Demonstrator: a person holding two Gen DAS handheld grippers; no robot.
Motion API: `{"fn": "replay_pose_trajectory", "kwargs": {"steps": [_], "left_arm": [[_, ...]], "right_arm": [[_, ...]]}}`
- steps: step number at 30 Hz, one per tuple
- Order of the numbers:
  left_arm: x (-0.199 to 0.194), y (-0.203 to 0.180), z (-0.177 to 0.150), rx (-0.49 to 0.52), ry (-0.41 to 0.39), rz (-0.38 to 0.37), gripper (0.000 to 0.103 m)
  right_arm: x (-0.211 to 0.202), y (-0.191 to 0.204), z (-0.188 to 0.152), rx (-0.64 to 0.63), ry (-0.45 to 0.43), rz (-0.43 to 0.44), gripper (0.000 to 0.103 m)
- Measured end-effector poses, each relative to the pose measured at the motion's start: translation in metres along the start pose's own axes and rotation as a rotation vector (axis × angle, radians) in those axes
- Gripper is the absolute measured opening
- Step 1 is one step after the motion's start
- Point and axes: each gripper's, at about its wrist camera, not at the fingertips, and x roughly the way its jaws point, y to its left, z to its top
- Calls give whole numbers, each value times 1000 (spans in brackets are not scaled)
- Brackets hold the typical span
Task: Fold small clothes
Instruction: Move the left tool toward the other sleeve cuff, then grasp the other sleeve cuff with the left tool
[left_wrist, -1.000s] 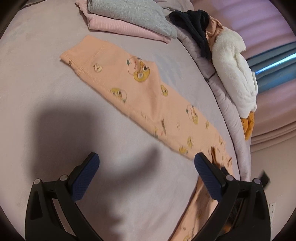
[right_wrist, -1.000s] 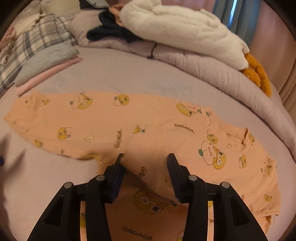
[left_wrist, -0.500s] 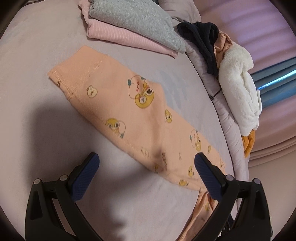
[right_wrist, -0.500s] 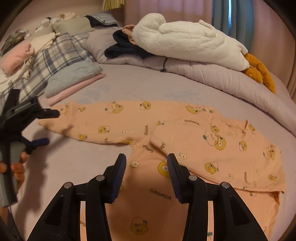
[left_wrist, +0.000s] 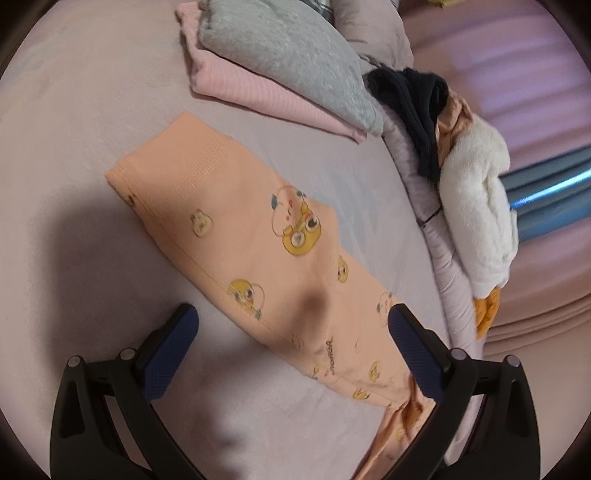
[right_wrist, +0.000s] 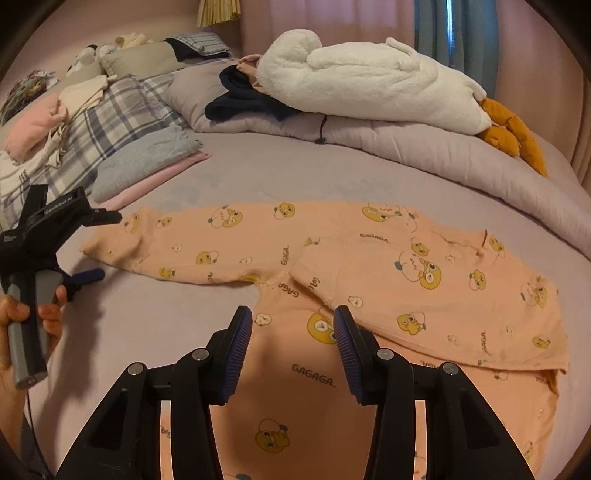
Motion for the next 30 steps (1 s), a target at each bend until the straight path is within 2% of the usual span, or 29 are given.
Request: {"fn": "replay_pose_trajectory", "kwargs": {"steps": [2, 3, 5, 10, 16, 21, 23, 24, 25, 26, 27, 28, 30], "left_arm": [[-4, 8, 6, -36, -1, -35, 102], [-6, 11, 8, -44, 26, -30, 102], [-13, 24, 16, -96, 31, -92, 102], [-23, 41, 28, -146, 49, -178, 102], [-18, 41, 44, -170, 28, -196, 102], [-11, 37, 59, -179, -11, -148, 100], [-11, 36, 62, -186, -37, -94, 89], [-12, 37, 63, -187, -48, -69, 73], [-12, 37, 64, -185, -60, -24, 52], [-11, 37, 65, -180, -59, 6, 42], [-11, 39, 66, -177, -57, 19, 21], [-10, 41, 66, -168, -52, 44, 13], [-13, 39, 65, -141, -67, 71, 7]], "right_arm": [[-1, -2, -1, 14, 3, 7, 46], [-2, -4, -2, 21, 4, 10, 46], [-4, -10, -5, 43, 9, 20, 46], [-12, -25, -17, 106, 20, 43, 46], [-21, -45, -33, 195, 33, 53, 46], [-20, -64, -43, 259, 50, 47, 46], [-18, -72, -45, 292, 58, 43, 46], [-18, -74, -46, 297, 57, 40, 46], [-18, -76, -47, 303, 54, 34, 46], [-18, -78, -49, 309, 52, 28, 46], [-19, -80, -50, 314, 51, 27, 46], [-19, -82, -52, 322, 52, 27, 46], [-18, -87, -55, 337, 55, 25, 46]]}}
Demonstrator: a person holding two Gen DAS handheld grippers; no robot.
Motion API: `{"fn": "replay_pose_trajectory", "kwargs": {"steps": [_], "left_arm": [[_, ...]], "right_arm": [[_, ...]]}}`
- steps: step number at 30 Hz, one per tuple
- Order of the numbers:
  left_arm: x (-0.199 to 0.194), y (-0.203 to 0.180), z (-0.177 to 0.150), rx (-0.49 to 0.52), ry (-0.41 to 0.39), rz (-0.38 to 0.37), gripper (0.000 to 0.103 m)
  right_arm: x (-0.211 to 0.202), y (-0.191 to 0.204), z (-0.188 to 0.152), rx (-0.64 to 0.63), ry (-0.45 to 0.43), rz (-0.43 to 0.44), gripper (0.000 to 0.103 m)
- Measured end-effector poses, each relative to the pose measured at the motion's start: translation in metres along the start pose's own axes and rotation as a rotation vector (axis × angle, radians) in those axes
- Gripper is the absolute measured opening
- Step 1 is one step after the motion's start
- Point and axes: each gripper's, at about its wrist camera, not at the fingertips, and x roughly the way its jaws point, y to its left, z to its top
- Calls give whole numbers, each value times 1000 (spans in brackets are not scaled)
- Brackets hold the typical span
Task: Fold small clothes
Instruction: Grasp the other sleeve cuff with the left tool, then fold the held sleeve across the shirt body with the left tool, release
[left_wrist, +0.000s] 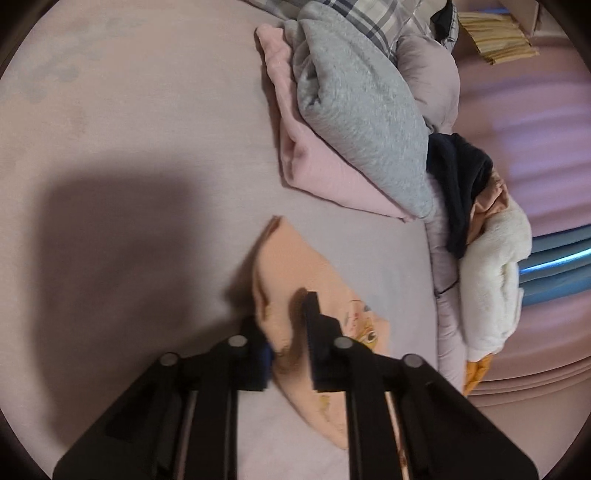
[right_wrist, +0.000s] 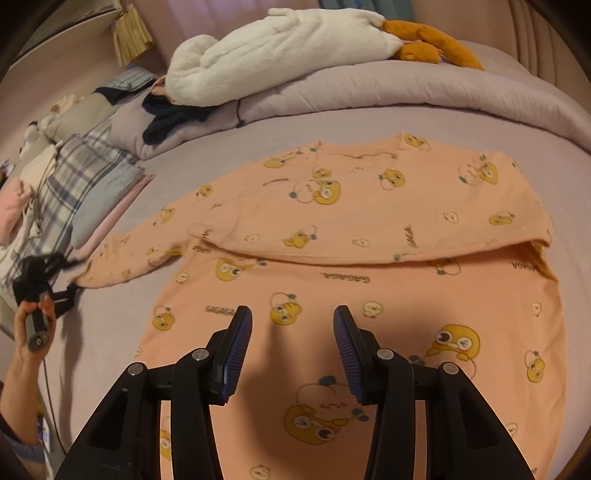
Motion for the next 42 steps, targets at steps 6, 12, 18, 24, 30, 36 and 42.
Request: {"fn": "replay_pose_trajectory", "kwargs": {"steps": [6, 12, 18, 24, 30, 36, 42], "left_arm": [[-31, -56, -15, 217, -68, -50, 6], [-56, -168, -83, 513, -45, -221, 6], [-41, -264, -201, 746, 125, -357, 6], [5, -314, -345, 998, 278, -330, 7], [81, -293, -438, 1125, 459, -171, 17], [92, -266, -449, 1179, 556, -136, 61], [51, -231, -395, 1127, 483, -177, 70]], "right_arm": [[-7, -18, -7, 58, -4, -12, 46], [-23, -41, -9, 123, -39, -7, 46], [-41, -65, -11, 170, -82, -2, 46], [-53, -98, -13, 241, -112, -2, 46], [-50, -139, -1, 354, -117, 31, 46], [-35, -153, 12, 446, -89, 150, 47], [-4, -140, 7, 473, 28, 272, 51]]}}
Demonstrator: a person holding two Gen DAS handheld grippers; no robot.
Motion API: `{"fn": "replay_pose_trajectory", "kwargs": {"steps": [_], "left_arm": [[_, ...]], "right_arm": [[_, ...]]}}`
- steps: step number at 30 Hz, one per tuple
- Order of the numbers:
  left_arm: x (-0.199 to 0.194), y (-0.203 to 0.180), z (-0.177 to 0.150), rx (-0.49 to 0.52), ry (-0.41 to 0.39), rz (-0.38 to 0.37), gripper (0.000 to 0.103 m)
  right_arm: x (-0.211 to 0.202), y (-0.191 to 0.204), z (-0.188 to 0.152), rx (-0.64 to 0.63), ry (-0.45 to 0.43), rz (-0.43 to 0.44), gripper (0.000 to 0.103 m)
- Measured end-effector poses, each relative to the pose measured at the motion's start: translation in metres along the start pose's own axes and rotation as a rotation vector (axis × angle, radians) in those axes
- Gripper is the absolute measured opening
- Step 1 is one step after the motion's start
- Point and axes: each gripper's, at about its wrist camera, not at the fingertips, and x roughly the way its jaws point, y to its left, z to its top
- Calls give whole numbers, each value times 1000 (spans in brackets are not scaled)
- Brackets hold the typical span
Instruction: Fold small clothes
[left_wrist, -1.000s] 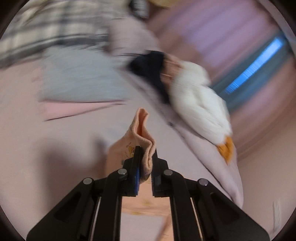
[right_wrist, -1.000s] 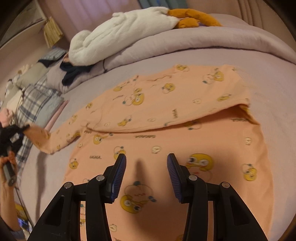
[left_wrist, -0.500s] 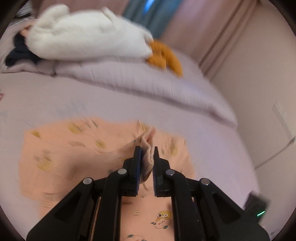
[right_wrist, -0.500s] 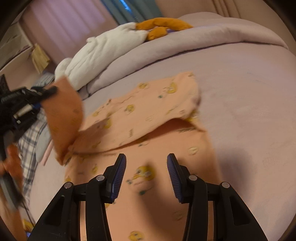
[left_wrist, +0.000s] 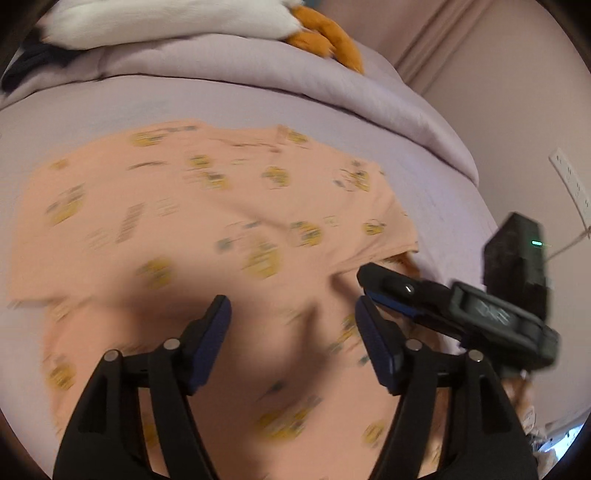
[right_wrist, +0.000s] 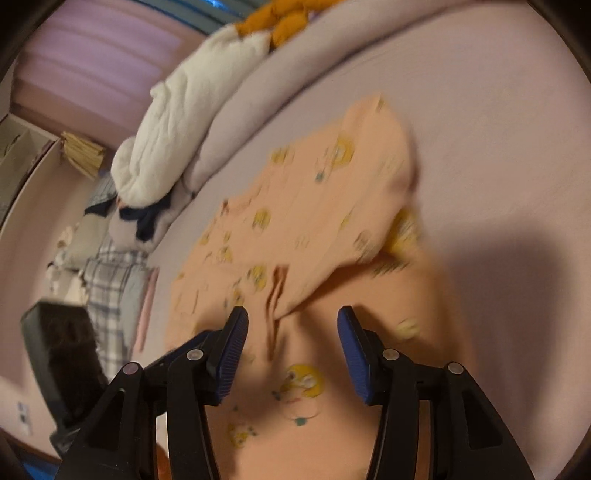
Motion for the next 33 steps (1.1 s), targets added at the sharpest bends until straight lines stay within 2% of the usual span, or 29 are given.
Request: {"fn": "replay_pose_trajectory", "kwargs": {"steps": [7, 12, 13, 16, 17, 18, 19, 22, 28, 31, 33], "left_arm": [[-49, 74, -48, -147, -54, 103, 73], [-74, 118, -82, -284, -70, 125, 73], [-86, 125, -92, -296, -73, 124, 73], [-97, 136, -102, -335, -80, 121, 73], [-99, 138, -104, -346, -82, 120, 73], [-101, 140, -105, -354, -83, 117, 73], [-104, 142, -108, -359, -83, 115, 73], [-109, 145, -108, -368, -89, 106, 73], [-109, 149, -112, -367, -82, 109, 74], [-106, 148, -112, -356, -77, 111, 74], [-105, 148, -111, -348, -73, 113, 74]], "right_arm": [[26, 26, -7, -36, 52, 1, 51], [33, 42, -12, -117, 58, -70, 50], [34, 45, -13, -130, 58, -80, 47], [39, 55, -16, -200, 52, -145, 27], [42, 60, -18, -233, 49, -170, 25], [44, 63, -19, -262, 47, -188, 13], [46, 63, -20, -277, 51, -190, 7], [47, 69, -21, -301, 45, -223, 6], [-11, 112, 3, -413, -105, -160, 6], [-33, 116, 22, -433, -173, -187, 6], [-41, 107, 34, -426, -195, -234, 6]]}}
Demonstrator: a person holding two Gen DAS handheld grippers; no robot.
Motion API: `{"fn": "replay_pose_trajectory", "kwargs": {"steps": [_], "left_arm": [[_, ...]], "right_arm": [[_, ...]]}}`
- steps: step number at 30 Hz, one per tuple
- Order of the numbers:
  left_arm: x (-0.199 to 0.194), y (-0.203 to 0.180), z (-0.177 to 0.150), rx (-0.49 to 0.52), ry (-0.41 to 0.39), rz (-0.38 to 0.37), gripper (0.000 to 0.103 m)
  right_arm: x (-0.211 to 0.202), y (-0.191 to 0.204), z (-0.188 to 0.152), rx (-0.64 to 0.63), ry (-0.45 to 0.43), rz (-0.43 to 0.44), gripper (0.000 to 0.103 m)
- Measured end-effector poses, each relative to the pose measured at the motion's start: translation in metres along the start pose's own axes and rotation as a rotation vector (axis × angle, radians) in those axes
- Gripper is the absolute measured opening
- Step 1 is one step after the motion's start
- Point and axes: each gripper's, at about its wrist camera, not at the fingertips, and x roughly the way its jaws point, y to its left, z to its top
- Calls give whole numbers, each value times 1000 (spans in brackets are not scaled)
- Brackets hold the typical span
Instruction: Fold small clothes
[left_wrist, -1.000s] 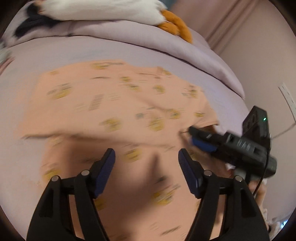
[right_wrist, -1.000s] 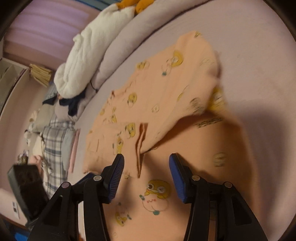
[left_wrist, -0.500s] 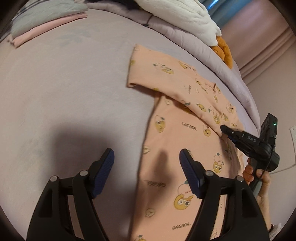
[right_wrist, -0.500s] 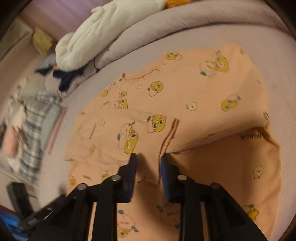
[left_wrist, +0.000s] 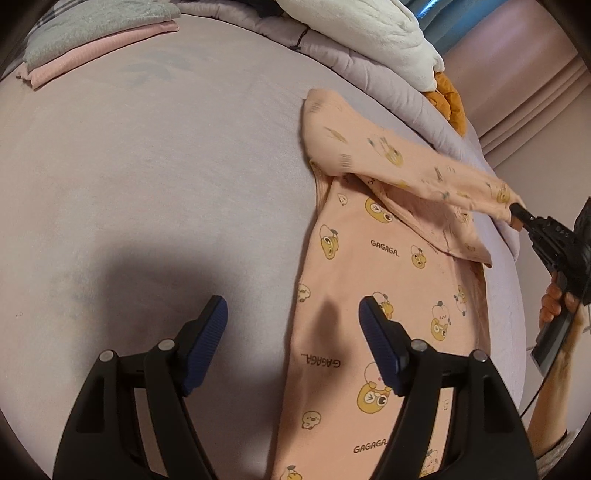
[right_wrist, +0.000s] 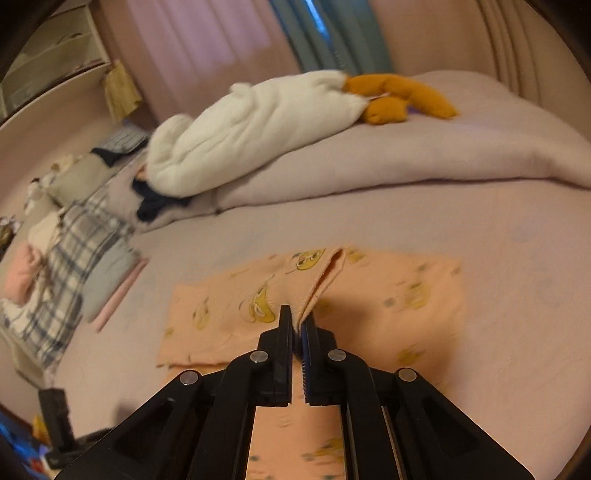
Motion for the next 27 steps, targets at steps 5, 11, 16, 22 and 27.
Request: {"fn": "replay_pose_trajectory", "kwargs": {"steps": [5, 11, 16, 22, 27], "left_arm": [[2, 2, 2, 1, 7, 2, 74], [1, -1, 1, 16, 14, 10, 75], [0, -3, 0, 27, 18, 12, 75], [-4, -13, -8, 40, 26, 9, 75], [-15, -24, -18, 63, 21, 3, 75]], "right_arm": [[14, -38, -10, 40, 39, -161, 5], [43, -61, -29, 18, 143, -332, 6], [22, -57, -21, 48, 29, -239, 8], [61, -53, -44, -14, 141, -243, 8], [64, -51, -53, 9, 136, -249, 8]]}}
